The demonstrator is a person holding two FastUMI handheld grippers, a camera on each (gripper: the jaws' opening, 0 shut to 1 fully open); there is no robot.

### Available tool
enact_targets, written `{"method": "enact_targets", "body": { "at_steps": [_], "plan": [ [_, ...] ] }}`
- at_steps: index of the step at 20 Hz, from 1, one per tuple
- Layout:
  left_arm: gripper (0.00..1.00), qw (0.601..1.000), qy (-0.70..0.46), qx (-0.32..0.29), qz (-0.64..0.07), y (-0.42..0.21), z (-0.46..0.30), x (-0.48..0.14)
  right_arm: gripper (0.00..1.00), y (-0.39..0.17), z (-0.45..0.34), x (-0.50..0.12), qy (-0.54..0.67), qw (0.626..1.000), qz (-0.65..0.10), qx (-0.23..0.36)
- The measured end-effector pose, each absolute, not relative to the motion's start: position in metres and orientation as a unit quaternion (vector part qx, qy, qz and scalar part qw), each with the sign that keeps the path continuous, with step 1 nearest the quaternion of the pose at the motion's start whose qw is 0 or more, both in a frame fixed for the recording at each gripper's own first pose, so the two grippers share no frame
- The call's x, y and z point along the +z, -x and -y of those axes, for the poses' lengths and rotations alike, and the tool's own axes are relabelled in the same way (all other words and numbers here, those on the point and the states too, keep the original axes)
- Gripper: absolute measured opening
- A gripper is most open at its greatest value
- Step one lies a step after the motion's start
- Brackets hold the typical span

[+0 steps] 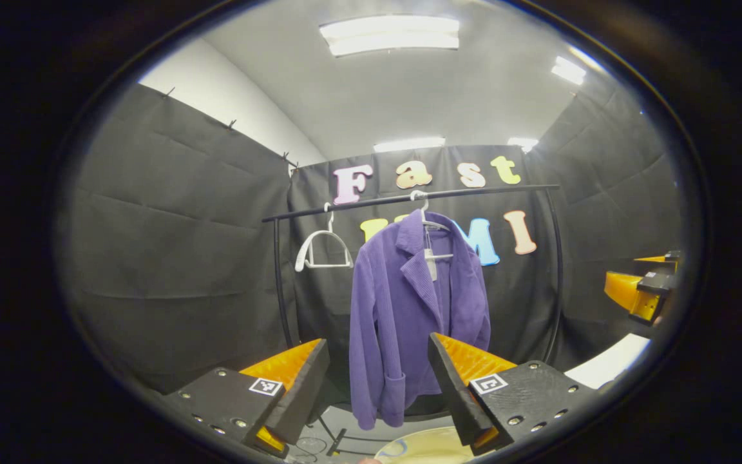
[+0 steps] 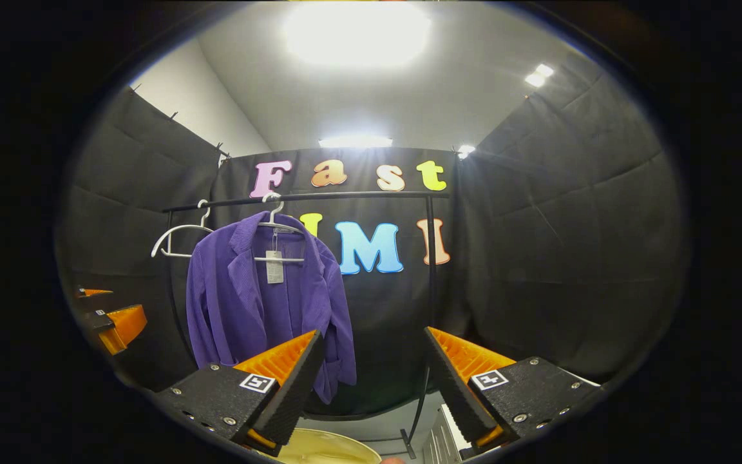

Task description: Grasp the clothes on the hanger with both hands and then place them into the laundry hamper below.

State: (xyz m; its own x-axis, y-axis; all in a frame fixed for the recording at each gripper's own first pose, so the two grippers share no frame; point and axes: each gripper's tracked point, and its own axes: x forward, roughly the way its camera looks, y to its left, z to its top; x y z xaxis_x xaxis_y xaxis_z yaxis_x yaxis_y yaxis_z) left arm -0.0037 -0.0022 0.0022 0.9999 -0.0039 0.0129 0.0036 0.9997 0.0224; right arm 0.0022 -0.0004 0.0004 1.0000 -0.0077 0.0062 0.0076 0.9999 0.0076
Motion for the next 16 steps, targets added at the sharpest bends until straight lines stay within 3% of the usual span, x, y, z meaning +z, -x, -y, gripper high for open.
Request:
{"method": "enact_targets", "body": {
  "at_steps": [1,2,16],
  "plan": [
    [0.89,1.0,-0.012,-0.002,0.007,0.002,0.003,0.003,0.94,-0.003,0.0,0.001,-0.004,1.0,0.003,-0.004],
    [0.96,1.0,-0.012,-0.001,0.006,0.001,0.002,0.002,0.94,-0.004,0.0,0.002,-0.004,1.0,0.004,-0.004],
    [0.96,1.0,-0.007,0.007,0.019,-0.056,0.026,0.029,0.94,-0.071,-0.005,0.027,-0.016,0.999,0.032,0.02]
  ]
}}
